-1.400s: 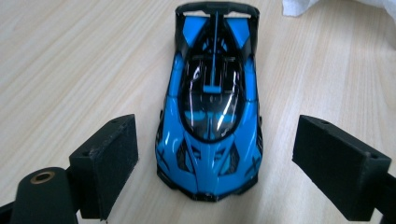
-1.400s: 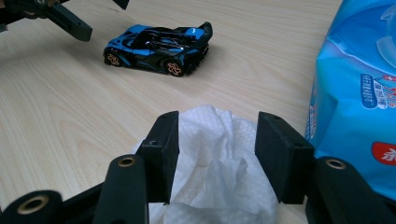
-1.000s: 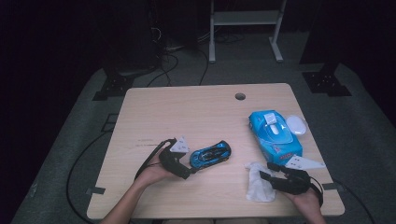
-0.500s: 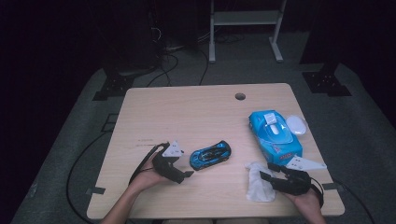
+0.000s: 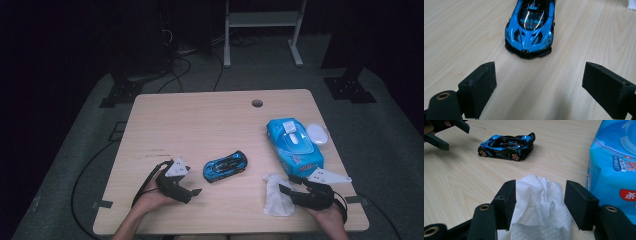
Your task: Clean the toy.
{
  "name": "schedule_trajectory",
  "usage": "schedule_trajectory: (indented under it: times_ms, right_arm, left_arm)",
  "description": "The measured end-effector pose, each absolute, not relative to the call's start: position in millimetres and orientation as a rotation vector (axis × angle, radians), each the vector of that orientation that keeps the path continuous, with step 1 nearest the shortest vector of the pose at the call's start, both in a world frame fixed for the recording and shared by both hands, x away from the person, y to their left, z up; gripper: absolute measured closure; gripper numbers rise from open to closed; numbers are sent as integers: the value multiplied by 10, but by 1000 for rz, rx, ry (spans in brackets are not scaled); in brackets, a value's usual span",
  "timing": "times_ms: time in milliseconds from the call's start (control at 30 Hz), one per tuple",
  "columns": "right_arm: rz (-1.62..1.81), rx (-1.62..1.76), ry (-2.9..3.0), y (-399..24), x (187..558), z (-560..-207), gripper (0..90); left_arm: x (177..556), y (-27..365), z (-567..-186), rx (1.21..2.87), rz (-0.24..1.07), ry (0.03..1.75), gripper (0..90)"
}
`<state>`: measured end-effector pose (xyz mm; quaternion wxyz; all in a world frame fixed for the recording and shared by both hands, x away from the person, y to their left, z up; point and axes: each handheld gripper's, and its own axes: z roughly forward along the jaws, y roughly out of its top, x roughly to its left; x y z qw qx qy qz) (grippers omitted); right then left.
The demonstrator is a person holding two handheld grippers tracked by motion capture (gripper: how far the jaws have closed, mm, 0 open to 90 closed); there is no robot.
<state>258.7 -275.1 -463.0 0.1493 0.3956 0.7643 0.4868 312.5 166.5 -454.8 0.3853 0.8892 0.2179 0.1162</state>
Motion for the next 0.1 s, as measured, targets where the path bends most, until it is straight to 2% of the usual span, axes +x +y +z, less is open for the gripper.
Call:
schedule_trajectory:
  times_ms: [100]
  right_arm:
    - [1404,1139,2190,-2748,2580,-4638,396]
  left_arm:
    - [3112,1673,-4543,2259,303,551,113]
